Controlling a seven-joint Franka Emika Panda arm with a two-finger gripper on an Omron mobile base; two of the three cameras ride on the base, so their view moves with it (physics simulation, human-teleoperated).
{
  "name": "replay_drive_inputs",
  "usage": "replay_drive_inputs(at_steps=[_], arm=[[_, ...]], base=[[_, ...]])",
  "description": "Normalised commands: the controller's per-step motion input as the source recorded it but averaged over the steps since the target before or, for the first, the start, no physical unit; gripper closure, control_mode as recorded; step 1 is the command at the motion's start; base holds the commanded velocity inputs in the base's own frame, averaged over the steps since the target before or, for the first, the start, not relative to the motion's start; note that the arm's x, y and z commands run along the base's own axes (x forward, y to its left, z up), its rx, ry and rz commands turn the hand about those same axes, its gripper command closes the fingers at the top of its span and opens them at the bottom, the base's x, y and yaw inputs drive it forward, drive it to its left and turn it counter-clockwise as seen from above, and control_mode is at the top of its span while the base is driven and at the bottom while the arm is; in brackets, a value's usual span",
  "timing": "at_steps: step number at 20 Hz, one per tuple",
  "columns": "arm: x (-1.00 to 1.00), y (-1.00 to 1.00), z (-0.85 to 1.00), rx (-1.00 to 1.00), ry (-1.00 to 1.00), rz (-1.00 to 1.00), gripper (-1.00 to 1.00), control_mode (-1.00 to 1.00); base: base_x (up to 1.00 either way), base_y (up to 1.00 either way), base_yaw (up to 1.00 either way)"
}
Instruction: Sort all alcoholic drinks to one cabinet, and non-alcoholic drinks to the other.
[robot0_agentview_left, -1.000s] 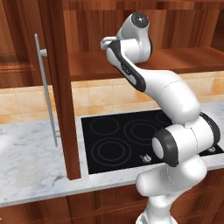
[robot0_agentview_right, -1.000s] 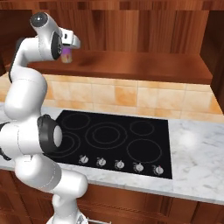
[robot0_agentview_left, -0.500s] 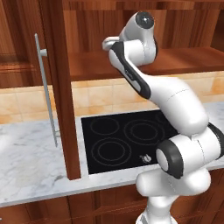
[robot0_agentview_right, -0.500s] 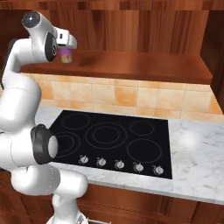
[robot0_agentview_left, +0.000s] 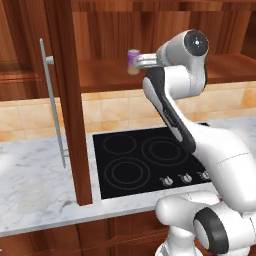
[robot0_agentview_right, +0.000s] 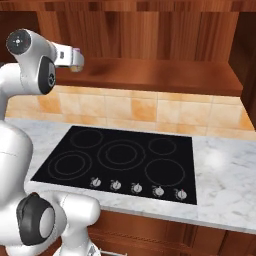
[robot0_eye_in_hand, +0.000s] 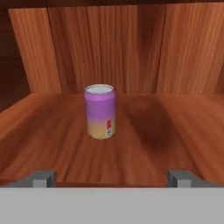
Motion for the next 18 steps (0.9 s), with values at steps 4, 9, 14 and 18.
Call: replay_drive_inputs(at_steps=[4,9,14,18], arm=[[-1.0,-0.38,0.0,0.0,0.01,0.0,-1.0,-1.0],[-1.0,-0.31,0.0,0.0,0.09,0.0,-1.0,-1.0],[-1.0,-0.23,0.0,0.0,0.16,0.0,-1.0,-1.0],[-0.86,-0.1,-0.11,-0.03,0.25,0.0,-1.0,-1.0]], base=[[0.0,0.0,0.0],[0.0,0.0,0.0],[0.0,0.0,0.0],[0.0,0.0,0.0]])
